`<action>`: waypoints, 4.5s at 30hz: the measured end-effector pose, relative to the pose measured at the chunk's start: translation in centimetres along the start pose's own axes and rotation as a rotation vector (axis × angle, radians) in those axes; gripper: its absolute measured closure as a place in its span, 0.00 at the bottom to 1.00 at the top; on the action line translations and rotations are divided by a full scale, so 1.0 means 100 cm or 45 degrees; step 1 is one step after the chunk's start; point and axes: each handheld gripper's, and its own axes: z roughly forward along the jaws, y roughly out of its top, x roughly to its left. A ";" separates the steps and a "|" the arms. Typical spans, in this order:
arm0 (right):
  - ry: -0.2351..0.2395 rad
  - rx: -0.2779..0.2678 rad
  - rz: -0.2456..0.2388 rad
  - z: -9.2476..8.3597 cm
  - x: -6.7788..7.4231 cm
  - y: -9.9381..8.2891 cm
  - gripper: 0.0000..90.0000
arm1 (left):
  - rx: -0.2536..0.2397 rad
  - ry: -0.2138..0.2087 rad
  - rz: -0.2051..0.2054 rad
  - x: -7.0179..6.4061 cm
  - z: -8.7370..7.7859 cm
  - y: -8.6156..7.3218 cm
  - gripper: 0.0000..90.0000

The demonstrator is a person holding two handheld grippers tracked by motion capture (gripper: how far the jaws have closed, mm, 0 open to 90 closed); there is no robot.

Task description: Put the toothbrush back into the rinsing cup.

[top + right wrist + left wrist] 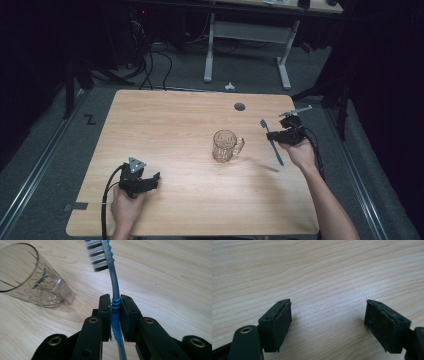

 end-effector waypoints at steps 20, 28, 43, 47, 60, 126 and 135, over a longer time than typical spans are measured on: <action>0.132 -0.107 -0.028 -0.014 0.013 -0.004 0.89 | 0.000 0.000 0.001 0.000 0.000 0.000 0.25; 0.160 -0.129 -0.027 -0.016 0.015 -0.005 0.89 | 0.000 0.000 0.000 0.000 0.000 0.000 0.25; 0.204 -0.199 -0.091 -0.026 0.033 -0.003 0.89 | -0.001 0.000 0.000 0.000 0.000 0.000 0.25; 0.220 -0.219 -0.100 -0.029 0.037 -0.001 0.89 | -0.001 0.000 0.000 0.000 0.000 0.000 0.25; 0.270 -0.261 -0.141 -0.036 0.052 0.004 0.89 | -0.001 0.000 0.000 0.000 0.000 0.000 0.25; 0.325 -0.438 -0.134 -0.023 0.081 0.049 0.89 | 0.000 0.000 0.000 0.000 0.000 0.000 0.25; 0.304 -0.460 -0.111 -0.015 0.080 0.054 0.89 | -0.001 -0.001 0.000 0.000 0.000 0.000 0.25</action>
